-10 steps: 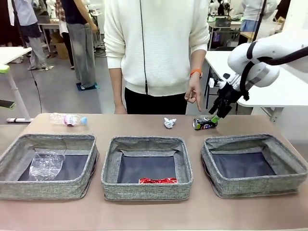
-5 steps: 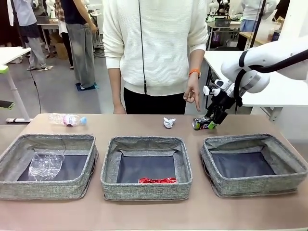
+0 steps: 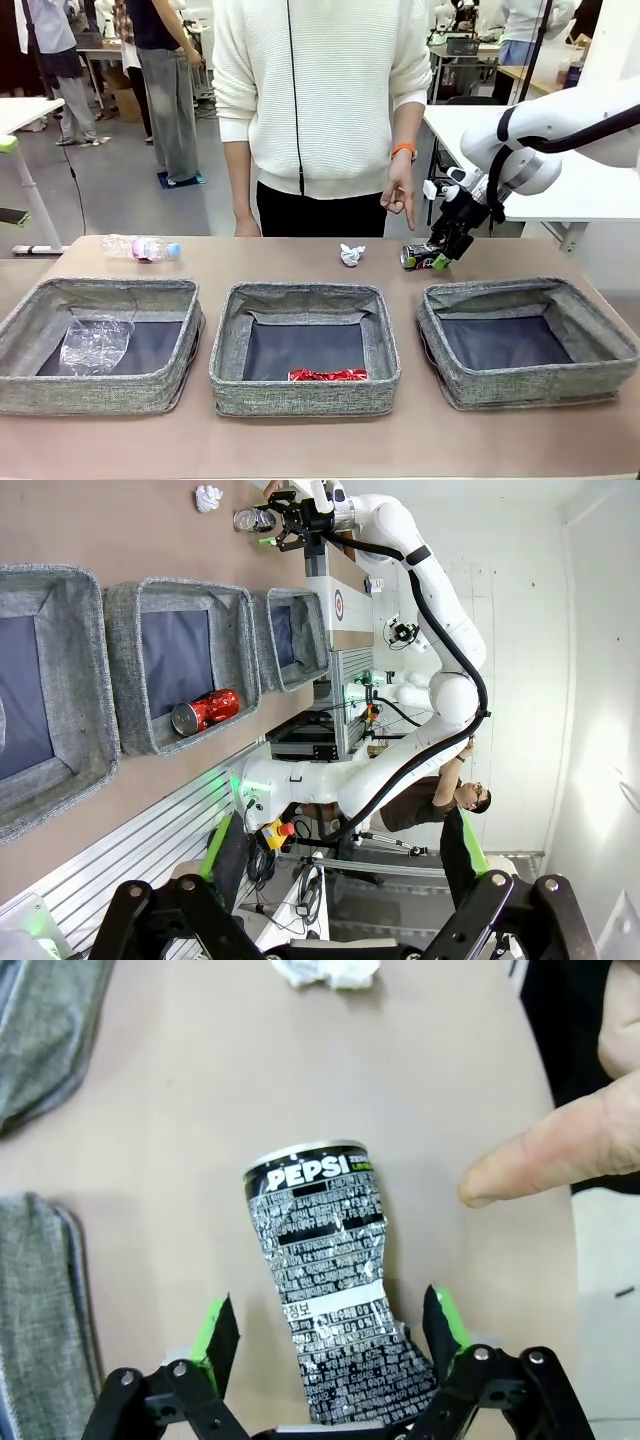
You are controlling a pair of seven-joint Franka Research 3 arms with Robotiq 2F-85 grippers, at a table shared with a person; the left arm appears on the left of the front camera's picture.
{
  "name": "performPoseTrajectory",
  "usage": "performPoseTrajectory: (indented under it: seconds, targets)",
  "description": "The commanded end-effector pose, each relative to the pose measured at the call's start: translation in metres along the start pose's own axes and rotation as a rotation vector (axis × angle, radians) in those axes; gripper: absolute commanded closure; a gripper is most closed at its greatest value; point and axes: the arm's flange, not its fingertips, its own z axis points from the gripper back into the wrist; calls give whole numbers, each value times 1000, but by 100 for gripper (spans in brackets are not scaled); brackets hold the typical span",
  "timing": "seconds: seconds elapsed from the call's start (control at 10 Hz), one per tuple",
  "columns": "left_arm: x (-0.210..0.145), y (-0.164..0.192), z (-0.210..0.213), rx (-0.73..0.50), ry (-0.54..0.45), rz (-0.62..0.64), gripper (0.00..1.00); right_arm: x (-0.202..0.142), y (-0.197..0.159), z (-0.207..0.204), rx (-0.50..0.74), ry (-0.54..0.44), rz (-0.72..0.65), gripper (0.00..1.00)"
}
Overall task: Sort the waste into the appropriate baskets.
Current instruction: Pick up the waste item pointed out by the person.
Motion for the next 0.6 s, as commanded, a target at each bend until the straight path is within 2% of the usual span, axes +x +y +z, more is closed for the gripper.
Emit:
performPoseTrajectory:
  seconds: [0.0, 0.1, 0.2, 0.3, 0.5]
  targets:
    - [-2, 0, 0, -10, 3, -16, 0, 1, -2, 4, 22, -22, 21, 66]
    - [-2, 0, 0, -10, 3, -16, 0, 2, -1, 6, 16, -22, 20, 100]
    - [-2, 0, 0, -10, 3, -16, 0, 3, -1, 7, 15, -25, 19, 100]
    - [-2, 0, 0, -10, 3, -16, 0, 3, -1, 8, 19, -27, 17, 75]
    - [-2, 0, 0, -10, 3, -16, 0, 3, -1, 9, 23, -24, 14, 100]
